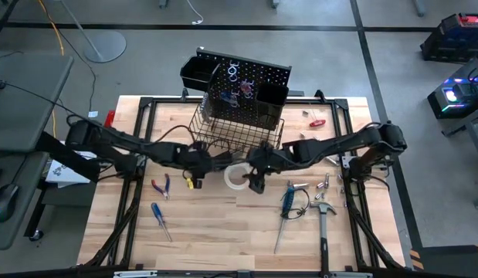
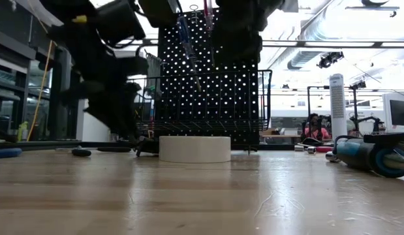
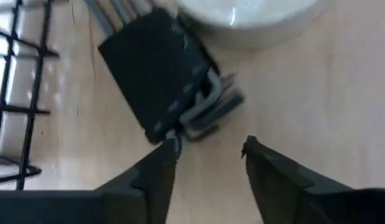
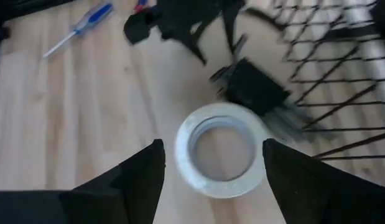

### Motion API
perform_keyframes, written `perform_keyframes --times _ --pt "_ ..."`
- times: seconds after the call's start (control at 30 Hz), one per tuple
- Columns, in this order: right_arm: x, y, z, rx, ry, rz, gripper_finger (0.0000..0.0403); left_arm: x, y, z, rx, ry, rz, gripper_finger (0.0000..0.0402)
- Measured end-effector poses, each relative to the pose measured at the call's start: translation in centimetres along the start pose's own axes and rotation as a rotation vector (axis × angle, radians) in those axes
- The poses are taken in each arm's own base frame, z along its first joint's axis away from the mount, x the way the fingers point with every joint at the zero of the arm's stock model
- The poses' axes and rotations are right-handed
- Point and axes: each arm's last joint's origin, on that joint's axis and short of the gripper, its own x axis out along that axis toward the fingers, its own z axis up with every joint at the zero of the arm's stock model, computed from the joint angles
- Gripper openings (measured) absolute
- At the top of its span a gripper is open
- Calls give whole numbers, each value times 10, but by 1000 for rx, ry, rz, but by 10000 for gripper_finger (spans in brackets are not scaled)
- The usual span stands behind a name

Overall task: Hang tools onto peg board
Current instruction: Put the allen wrench set in the wire basket on the pegboard

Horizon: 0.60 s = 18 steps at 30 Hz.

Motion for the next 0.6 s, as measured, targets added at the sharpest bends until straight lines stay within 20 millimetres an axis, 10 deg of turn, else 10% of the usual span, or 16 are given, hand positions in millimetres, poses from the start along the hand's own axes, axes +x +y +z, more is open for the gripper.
perform_keyframes --times 0.6 --pt "-4 -6 8 165 -62 -133 257 23 22 -6 174 90 89 232"
